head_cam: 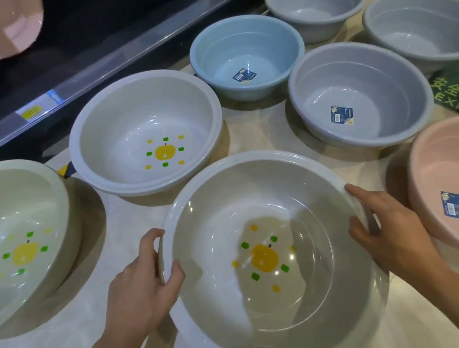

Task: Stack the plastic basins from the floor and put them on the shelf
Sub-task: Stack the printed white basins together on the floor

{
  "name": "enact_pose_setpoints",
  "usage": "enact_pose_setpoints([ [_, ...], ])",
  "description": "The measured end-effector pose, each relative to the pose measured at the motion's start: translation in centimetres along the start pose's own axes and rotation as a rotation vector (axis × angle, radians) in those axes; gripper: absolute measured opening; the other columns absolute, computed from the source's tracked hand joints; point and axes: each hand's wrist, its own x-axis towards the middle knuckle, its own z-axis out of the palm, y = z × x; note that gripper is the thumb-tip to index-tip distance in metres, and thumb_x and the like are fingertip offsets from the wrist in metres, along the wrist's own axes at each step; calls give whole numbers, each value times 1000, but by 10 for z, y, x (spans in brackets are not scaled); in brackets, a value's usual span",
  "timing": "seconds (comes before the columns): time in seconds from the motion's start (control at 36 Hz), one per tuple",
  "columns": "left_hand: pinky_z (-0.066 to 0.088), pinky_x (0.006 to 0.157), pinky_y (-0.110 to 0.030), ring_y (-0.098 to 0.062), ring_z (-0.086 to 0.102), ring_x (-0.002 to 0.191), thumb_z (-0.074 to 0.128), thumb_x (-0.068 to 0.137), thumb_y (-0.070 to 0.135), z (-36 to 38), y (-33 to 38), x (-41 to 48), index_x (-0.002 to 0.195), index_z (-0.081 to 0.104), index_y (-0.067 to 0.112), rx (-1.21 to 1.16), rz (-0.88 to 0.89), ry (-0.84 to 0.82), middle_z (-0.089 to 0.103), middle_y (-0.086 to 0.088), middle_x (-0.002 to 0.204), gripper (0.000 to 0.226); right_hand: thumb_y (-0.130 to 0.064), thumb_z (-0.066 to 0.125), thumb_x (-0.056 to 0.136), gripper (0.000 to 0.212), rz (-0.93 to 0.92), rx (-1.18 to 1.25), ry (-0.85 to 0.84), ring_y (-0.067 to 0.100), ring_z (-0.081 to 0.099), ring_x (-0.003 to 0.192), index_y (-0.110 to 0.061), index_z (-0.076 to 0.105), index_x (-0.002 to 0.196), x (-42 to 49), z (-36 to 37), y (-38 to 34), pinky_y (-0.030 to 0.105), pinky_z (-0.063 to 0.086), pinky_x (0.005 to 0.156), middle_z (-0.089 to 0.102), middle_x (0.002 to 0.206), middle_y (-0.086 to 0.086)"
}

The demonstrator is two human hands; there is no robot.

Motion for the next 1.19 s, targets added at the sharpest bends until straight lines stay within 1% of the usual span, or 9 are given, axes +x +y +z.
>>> enact_pose_setpoints([
  [0.19, 40, 52, -31, -10, 57, 55, 61, 90, 39, -2, 0, 1, 129, 34, 33, 42, 28, -22, 55, 8, 63, 48, -18, 69, 85, 63, 51, -91, -62, 30, 62, 99, -28, 48, 143, -2, -1, -8, 42, 51, 79, 60, 115, 2],
  [0.36, 53, 64, -38, -25, 68, 73, 54, 91, 50, -15, 3, 3, 130, 42, 30, 177, 111, 18, 63, 7, 92, 46, -26, 63, 83, 48, 17, -377, -108, 37, 61, 97, -25, 51, 130, 7, -12, -26, 46, 55, 66, 60, 111, 7],
  [0.56, 54, 56, -36, -28, 71, 72, 37, 83, 53, -61, 8, 20, 109, 70, 19, 334, 239, 123, 71, -1, 88, 54, -31, 59, 86, 33, -109, -565, -82, 36, 67, 90, -21, 62, 117, 23, -49, -80, 41, 53, 65, 68, 105, 7],
  [0.67, 52, 53, -33, -28, 69, 62, 40, 81, 49, -108, 7, 13, 97, 75, 18, 391, 226, 151, 72, -1, 80, 49, -40, 52, 89, 29, -183, -623, -146, 33, 68, 95, -24, 61, 111, 31, -74, -127, 40, 55, 71, 68, 108, 3],
  [0.78, 44, 53, -31, -29, 66, 62, 44, 80, 44, -167, -10, -2, 89, 74, 19, 455, 170, 202, 69, -1, 75, 40, -41, 47, 91, 26, -273, -700, -150, 26, 65, 101, -28, 60, 110, 36, -94, -185, 34, 44, 68, 65, 108, -2],
  [0.86, 49, 58, -34, -30, 68, 71, 35, 81, 48, -210, -29, -17, 92, 73, 20, 442, 141, 246, 70, -1, 80, 49, -42, 47, 91, 23, -327, -694, -170, 26, 63, 101, -27, 57, 105, 36, -104, -229, 33, 41, 66, 64, 105, -2],
  [0.97, 42, 67, -35, -28, 67, 97, 42, 92, 48, -267, -70, -47, 117, 64, 22, 423, 57, 299, 69, 0, 103, 42, -44, 50, 92, 28, -389, -656, -188, 25, 65, 103, -32, 58, 116, 28, -110, -303, 35, 51, 76, 67, 113, -2],
  [1.08, 51, 73, -37, -29, 69, 97, 36, 85, 52, -314, -114, -83, 120, 62, 23, 407, -49, 346, 70, 1, 105, 52, -43, 50, 92, 30, -491, -646, -210, 25, 64, 103, -30, 59, 118, 15, -106, -374, 36, 54, 78, 67, 112, -3],
  [1.19, 50, 76, -37, -27, 67, 102, 47, 93, 48, -338, -152, -106, 128, 55, 23, 405, -162, 354, 69, 0, 112, 44, -45, 47, 92, 33, -603, -633, -204, 24, 64, 102, -32, 56, 121, 10, -85, -426, 33, 48, 70, 67, 113, -3],
])
